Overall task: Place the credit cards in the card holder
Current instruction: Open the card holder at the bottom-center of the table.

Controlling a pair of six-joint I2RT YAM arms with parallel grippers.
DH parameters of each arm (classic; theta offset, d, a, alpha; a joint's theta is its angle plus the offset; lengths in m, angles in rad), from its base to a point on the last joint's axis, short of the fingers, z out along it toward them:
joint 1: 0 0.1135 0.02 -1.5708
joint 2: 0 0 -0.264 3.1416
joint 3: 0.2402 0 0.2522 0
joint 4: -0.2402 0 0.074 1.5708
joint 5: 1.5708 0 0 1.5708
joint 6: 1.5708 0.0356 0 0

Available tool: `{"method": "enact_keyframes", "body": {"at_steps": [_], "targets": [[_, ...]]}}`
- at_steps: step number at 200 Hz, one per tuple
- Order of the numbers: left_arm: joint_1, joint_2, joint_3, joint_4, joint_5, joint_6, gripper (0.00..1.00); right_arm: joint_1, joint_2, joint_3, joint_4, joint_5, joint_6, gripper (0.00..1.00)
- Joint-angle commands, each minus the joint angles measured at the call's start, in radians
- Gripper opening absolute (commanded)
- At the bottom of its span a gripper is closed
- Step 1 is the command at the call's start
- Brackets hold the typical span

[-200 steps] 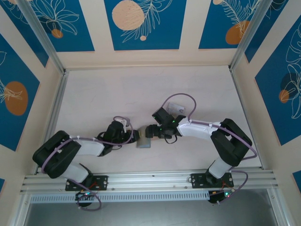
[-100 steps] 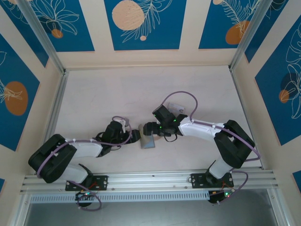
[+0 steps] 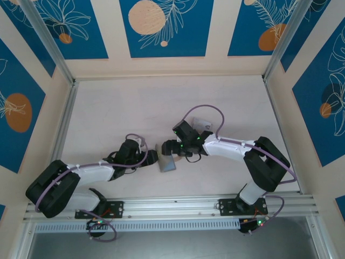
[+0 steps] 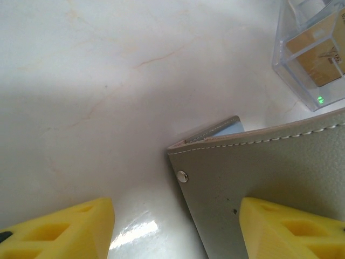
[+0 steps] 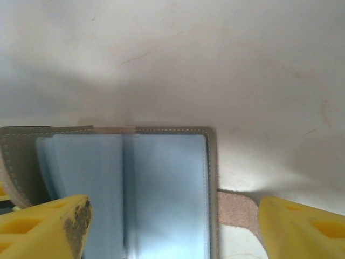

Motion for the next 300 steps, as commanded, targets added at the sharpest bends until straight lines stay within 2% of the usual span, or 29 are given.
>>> {"method": "enact_keyframes", "body": {"at_steps": [1, 56, 83, 101, 114, 159, 180, 195, 230, 264, 300], "targets": [[-0.006, -0.007, -0.014, -0.102, 0.031, 0.013, 0.61, 0.019, 0.005, 0.009, 0.049, -0.069, 0.024, 0.72], [-0.006, 0.013, -0.013, -0.117, 0.016, 0.023, 0.6, 0.039, -0.038, 0.016, 0.005, -0.042, 0.014, 0.65], [-0.005, 0.017, -0.012, -0.114, 0.018, 0.021, 0.59, 0.071, -0.038, 0.048, -0.062, 0.022, -0.005, 0.54], [-0.006, 0.003, -0.014, -0.111, 0.026, 0.022, 0.61, 0.083, -0.035, 0.058, -0.08, 0.033, -0.006, 0.43], [-0.006, -0.012, -0.01, -0.122, 0.023, 0.025, 0.62, 0.091, -0.037, 0.062, -0.087, 0.045, -0.009, 0.39], [-0.004, -0.063, 0.013, -0.214, -0.003, 0.032, 0.69, 0.105, -0.011, 0.074, -0.054, 0.003, -0.02, 0.4], [0.01, -0.102, 0.033, -0.368, -0.094, 0.003, 0.7, 0.103, 0.006, 0.086, -0.043, -0.011, -0.015, 0.4], [0.017, -0.15, 0.023, -0.415, -0.137, -0.004, 0.7, 0.103, 0.017, 0.097, -0.044, -0.01, -0.015, 0.4], [0.041, -0.277, 0.007, -0.477, -0.129, -0.012, 0.71, 0.104, 0.035, 0.112, -0.042, -0.017, -0.014, 0.39], [0.078, -0.401, 0.035, -0.647, -0.186, -0.004, 0.67, 0.125, 0.076, 0.149, -0.032, -0.035, -0.019, 0.36], [0.158, -0.506, 0.078, -0.769, -0.137, 0.036, 0.6, 0.159, 0.189, 0.219, 0.01, -0.098, -0.018, 0.36]]}}
